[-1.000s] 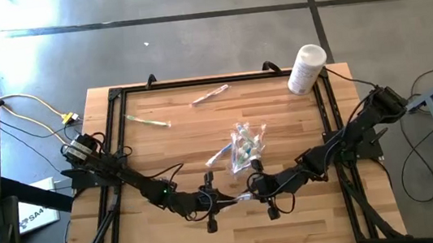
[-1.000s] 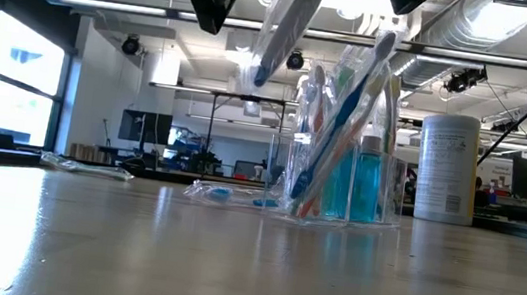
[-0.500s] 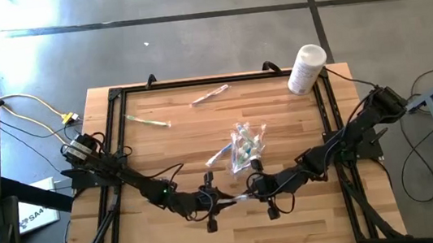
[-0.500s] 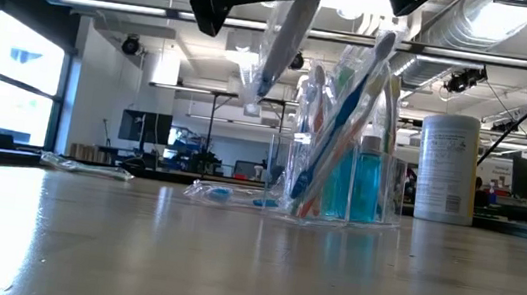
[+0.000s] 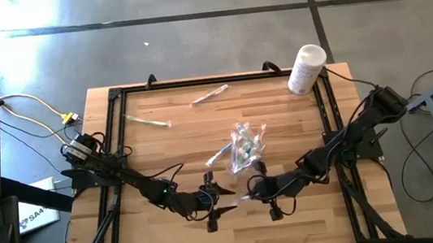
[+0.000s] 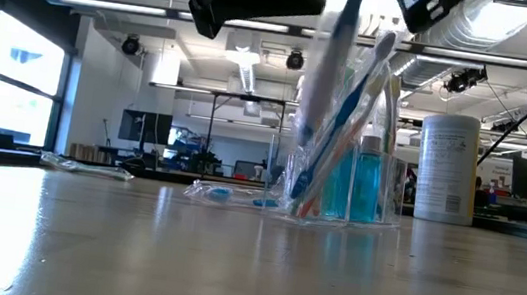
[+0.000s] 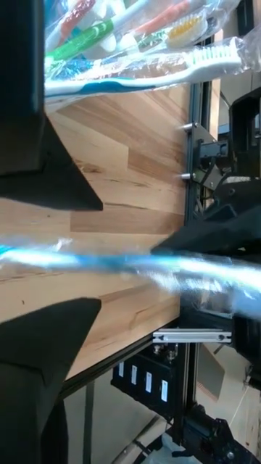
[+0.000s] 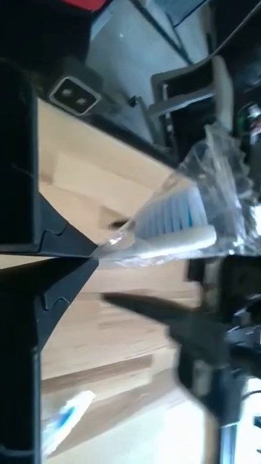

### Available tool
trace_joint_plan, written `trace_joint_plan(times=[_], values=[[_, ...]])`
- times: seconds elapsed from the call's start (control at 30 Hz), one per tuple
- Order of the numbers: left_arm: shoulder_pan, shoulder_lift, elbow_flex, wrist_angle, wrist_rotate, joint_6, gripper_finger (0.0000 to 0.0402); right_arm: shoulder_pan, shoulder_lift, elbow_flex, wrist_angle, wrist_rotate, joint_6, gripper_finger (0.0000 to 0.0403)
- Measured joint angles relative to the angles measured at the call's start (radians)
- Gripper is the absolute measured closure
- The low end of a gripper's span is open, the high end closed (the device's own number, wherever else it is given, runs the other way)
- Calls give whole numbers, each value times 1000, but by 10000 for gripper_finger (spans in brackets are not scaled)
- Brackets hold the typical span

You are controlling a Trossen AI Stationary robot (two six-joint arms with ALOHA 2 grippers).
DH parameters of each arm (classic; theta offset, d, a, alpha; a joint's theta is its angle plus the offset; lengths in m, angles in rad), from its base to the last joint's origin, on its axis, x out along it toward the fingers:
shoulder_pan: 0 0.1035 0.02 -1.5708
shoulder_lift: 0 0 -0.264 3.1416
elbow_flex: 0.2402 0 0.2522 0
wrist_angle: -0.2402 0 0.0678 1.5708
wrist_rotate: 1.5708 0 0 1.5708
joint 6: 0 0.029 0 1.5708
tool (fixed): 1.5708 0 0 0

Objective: Pick & Place toothbrushing station
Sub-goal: Put the blue toothbrush into the transparent organizer

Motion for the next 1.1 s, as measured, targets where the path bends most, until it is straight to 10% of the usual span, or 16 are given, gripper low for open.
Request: trace_joint_plan(times=[0.73,1.1], values=[[0,0,0,-53,2,-17,154,87,-332,0,-996,649,668,400],[0,0,0,-80,2,-17,154,3,-322,0,-880,666,581,401]])
